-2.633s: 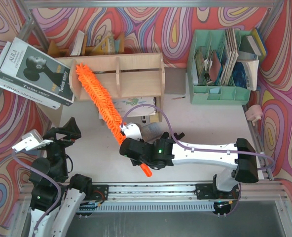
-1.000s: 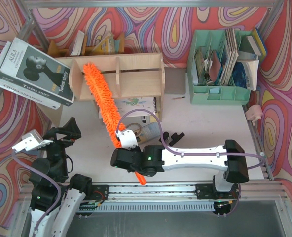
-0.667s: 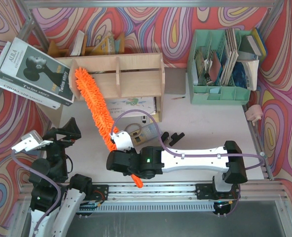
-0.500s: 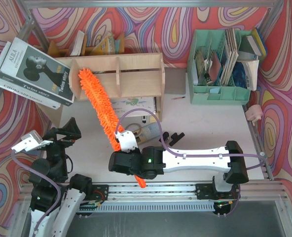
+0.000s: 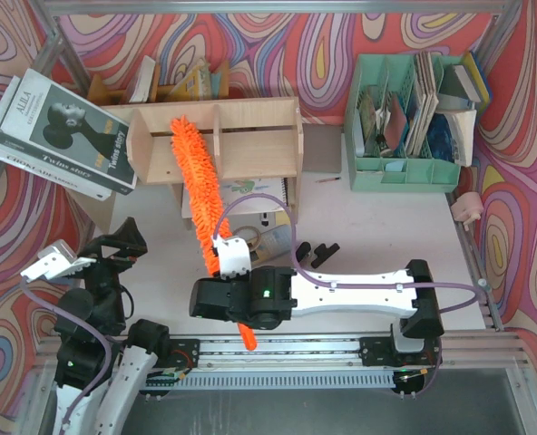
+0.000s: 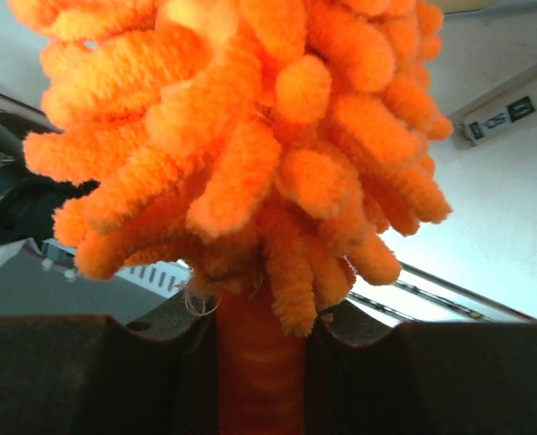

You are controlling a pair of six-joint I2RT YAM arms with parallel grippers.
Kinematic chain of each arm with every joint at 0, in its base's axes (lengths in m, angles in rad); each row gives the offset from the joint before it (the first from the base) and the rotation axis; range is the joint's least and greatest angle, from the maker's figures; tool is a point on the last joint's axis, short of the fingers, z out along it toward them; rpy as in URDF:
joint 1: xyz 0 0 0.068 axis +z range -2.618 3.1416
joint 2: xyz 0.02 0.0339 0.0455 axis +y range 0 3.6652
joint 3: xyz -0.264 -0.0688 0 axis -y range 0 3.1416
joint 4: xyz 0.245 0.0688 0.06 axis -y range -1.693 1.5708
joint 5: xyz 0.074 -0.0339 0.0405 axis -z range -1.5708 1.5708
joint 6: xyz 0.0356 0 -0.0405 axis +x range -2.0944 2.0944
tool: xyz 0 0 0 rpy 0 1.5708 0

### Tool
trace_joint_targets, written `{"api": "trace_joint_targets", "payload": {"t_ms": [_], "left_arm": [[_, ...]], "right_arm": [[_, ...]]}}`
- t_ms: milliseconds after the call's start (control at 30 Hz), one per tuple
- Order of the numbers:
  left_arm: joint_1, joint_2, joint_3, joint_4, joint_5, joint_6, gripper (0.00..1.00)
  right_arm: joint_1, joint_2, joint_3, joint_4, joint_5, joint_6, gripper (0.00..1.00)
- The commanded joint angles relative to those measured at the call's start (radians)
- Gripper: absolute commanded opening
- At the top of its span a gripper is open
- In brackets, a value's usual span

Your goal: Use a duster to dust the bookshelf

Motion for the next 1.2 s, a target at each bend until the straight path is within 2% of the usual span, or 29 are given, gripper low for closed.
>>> {"api": "trace_joint_targets", "payload": {"t_ms": [0,333,467,567,700,800,933,1167], "left_arm": [[0.004,0.016,0.027,-0.033,-0.046,-0.019,0.98],[0.004,0.026,0.026,-0.036,-0.039,-0.032,0.98],[0.004,0.026,0.026,-0.036,-0.034,-0.032,0.98],[0.005,0.025,0.025,-0.034,-0.033,-0.034,0.98],[0.004,0.028,0.025,-0.033,-0.029,-0.035,0.98],[0.004,0.031,0.024,-0.033,-0.031,-0.035,0.98],[0.004,0.034,0.023,-0.033,-0.033,-0.035,0.99],[0.004,0.038,0.025,-0.036,-0.033,-0.034,0.98]], "right_arm": [[0.026,0.061,0.089,0.013,0.043,0.031,0.00],[0.035,0.132,0.130,0.180,-0.020,-0.027,0.00],[0.041,0.136,0.142,0.119,0.004,0.028,0.00],[0.047,0.068,0.052,0.097,0.056,0.136,0.00],[0.050,-0.080,-0.147,0.155,0.098,0.266,0.00],[0.061,-0.128,-0.213,0.163,0.133,0.330,0.00],[0.073,-0.097,-0.173,0.196,0.130,0.253,0.00],[0.075,0.101,0.074,0.219,0.056,0.032,0.00]]}}
